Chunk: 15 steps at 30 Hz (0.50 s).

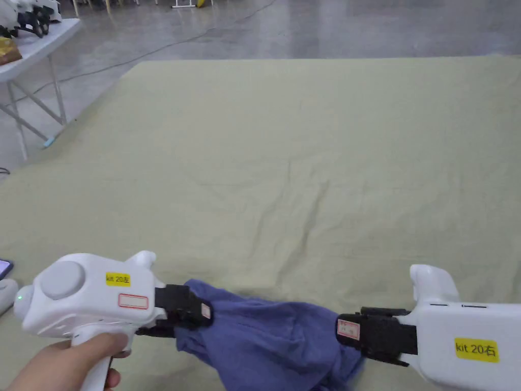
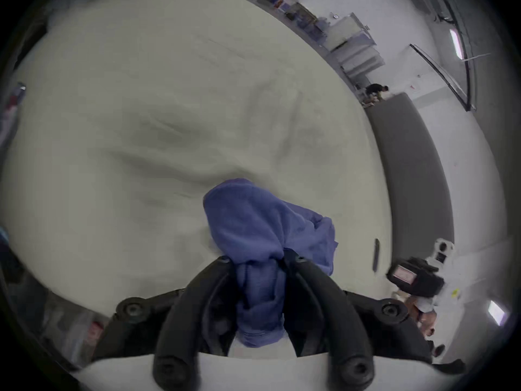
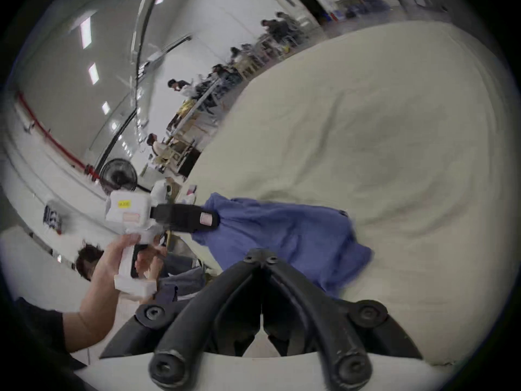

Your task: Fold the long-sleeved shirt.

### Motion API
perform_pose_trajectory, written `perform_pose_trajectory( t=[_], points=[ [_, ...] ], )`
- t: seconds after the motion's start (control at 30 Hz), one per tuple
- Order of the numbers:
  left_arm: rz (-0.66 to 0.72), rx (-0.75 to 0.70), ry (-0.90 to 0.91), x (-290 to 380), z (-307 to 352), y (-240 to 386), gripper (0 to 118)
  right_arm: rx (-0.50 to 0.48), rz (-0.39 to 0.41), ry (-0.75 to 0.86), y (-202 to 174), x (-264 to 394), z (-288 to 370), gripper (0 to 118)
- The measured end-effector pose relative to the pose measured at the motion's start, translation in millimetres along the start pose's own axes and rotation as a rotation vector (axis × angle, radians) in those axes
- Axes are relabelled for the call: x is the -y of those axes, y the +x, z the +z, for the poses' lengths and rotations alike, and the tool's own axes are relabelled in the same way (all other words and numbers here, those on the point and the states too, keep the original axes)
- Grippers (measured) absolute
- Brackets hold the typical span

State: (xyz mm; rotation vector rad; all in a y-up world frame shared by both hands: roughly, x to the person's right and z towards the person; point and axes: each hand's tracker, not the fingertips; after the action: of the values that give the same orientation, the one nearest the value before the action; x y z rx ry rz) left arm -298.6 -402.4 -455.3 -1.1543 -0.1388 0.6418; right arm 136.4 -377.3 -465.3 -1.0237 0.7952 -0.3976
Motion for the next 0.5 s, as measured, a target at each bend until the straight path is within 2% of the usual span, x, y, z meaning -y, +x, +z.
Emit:
perform_pose_trajectory(
  t=[0.1,0.17,0.27,0.4,0.5],
  points=[
    [-0.013,-0.182,0.018,-19,46,-39,18,-0.027,-0.005,-0.026,-10,13,-5,0],
    [0.037,-0.288,0.041,-33,70,-77,18,-0.049,-0.014,-0.044,-13,22,-6,0],
    [0.057,-0.453,0.034,-43,90,-118,18,-0.027,0.005,-0.067,-15,30,-3,0],
    [0.106,-0.57,-0.01,-38,82,-153,18,-0.007,0.011,-0.071,-14,29,1,0],
    [0.146,-0.563,-0.033,-28,72,-157,18,0.007,0.017,-0.06,-17,27,7,0]
  ],
)
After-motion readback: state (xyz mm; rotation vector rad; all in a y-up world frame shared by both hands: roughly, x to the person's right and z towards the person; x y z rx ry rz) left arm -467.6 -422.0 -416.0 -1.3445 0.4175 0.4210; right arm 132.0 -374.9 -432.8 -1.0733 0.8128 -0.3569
